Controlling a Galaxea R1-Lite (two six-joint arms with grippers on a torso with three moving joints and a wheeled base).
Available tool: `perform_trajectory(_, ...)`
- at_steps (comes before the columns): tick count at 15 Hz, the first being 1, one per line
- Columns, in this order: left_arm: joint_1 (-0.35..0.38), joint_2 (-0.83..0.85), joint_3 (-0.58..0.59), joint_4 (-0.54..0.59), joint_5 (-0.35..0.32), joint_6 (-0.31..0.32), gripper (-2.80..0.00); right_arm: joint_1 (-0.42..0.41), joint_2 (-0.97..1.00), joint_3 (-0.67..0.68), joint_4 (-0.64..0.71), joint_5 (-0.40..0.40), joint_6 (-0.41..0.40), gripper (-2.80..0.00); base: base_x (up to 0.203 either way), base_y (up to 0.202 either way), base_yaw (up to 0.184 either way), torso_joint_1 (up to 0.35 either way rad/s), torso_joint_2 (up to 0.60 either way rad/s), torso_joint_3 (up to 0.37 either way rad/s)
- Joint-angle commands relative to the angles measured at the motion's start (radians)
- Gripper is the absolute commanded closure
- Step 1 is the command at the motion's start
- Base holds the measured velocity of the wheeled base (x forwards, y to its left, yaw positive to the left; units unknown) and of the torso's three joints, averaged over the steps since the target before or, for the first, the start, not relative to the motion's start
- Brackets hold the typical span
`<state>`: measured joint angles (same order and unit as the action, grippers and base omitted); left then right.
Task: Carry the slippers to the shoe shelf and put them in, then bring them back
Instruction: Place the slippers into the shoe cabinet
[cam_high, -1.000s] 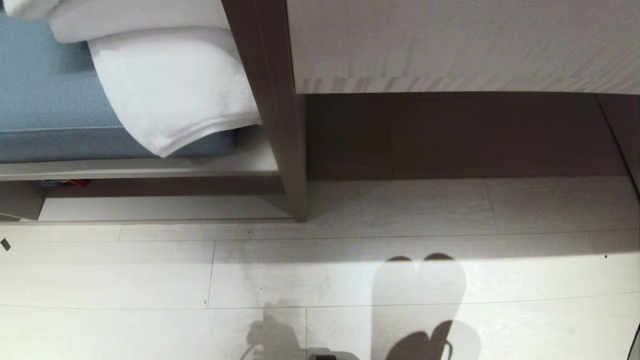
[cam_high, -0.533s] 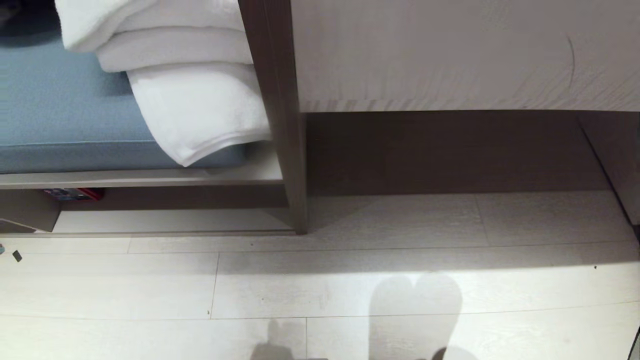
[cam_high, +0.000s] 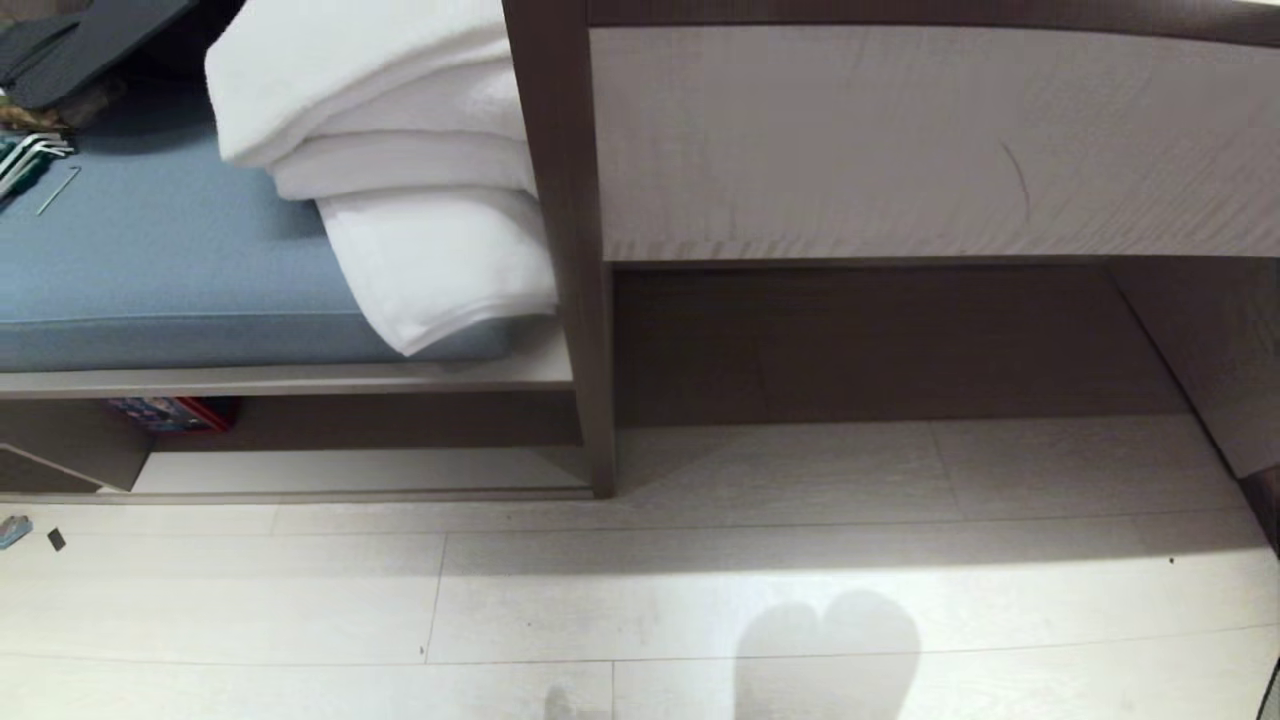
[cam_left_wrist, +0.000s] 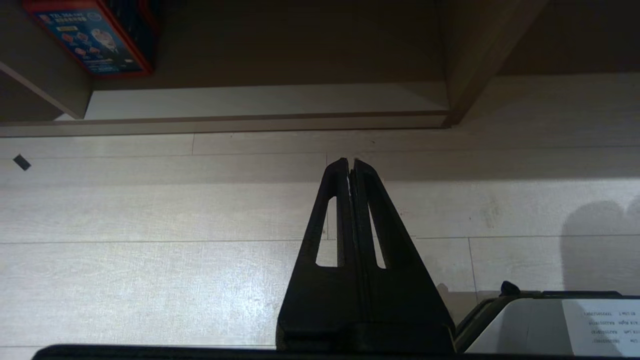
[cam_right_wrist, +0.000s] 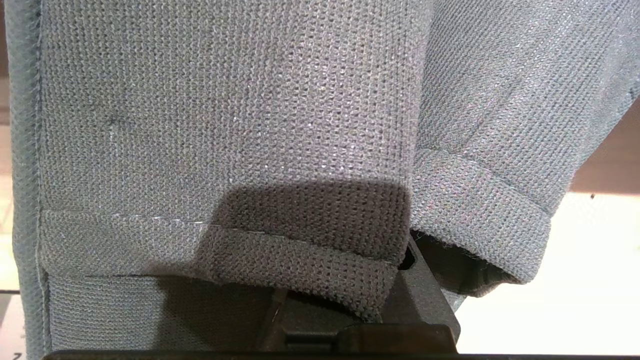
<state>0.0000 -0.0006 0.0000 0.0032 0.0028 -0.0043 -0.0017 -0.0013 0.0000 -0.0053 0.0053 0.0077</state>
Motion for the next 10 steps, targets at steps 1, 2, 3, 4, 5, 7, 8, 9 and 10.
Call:
perform_trajectory(1, 0.0, 0.001, 0.0, 0.0, 0.0, 0.0, 0.0, 0.0, 0.0, 0.002, -0.001, 0.001, 0.0, 0.0, 0.0, 0.0, 0.0, 0.002, 0.0, 0.203)
perform_trajectory(2, 0.0, 0.001, 0.0, 0.0, 0.0, 0.0, 0.0, 0.0, 0.0, 0.002, -0.001, 0.001, 0.0, 0.0, 0.0, 0.0, 0.0, 0.002, 0.0, 0.212)
perform_trajectory(3, 0.0, 0.001, 0.0, 0.0, 0.0, 0.0, 0.0, 0.0, 0.0, 0.002, -0.001, 0.001, 0.0, 0.0, 0.0, 0.0, 0.0, 0.002, 0.01, 0.199)
perform_trajectory(4, 0.0, 0.001, 0.0, 0.0, 0.0, 0.0, 0.0, 0.0, 0.0, 0.002, -0.001, 0.001, -0.002, 0.0, 0.0, 0.0, 0.0, -0.001, 0.0, 0.198)
perform_trajectory(5, 0.0, 0.001, 0.0, 0.0, 0.0, 0.0, 0.0, 0.0, 0.0, 0.002, -0.001, 0.001, -0.002, 0.0, 0.0, 0.0, 0.0, 0.0, 0.0, 0.203)
perform_trajectory(7, 0.002, 0.001, 0.0, 0.0, 0.0, 0.0, 0.0, 0.0, 0.0, 0.002, -0.001, 0.001, -0.002, 0.0, 0.0, 0.0, 0.0, 0.002, 0.0, 0.203)
perform_trajectory(8, 0.0, 0.001, 0.0, 0.0, 0.0, 0.0, 0.0, 0.0, 0.0, 0.0, -0.001, 0.001, -0.002, 0.0, 0.0, 0.0, 0.0, 0.01, 0.0, 0.211)
perform_trajectory(9, 0.001, 0.001, 0.0, 0.0, 0.0, 0.0, 0.0, 0.0, 0.0, 0.002, -0.001, 0.001, -0.003, 0.0, 0.0, 0.0, 0.0, -0.002, 0.0, 0.197)
perform_trajectory(10, 0.0, 0.001, 0.0, 0.0, 0.0, 0.0, 0.0, 0.0, 0.0, 0.001, -0.001, 0.001, -0.003, 0.0, 0.0, 0.0, 0.0, 0.006, 0.0, 0.202)
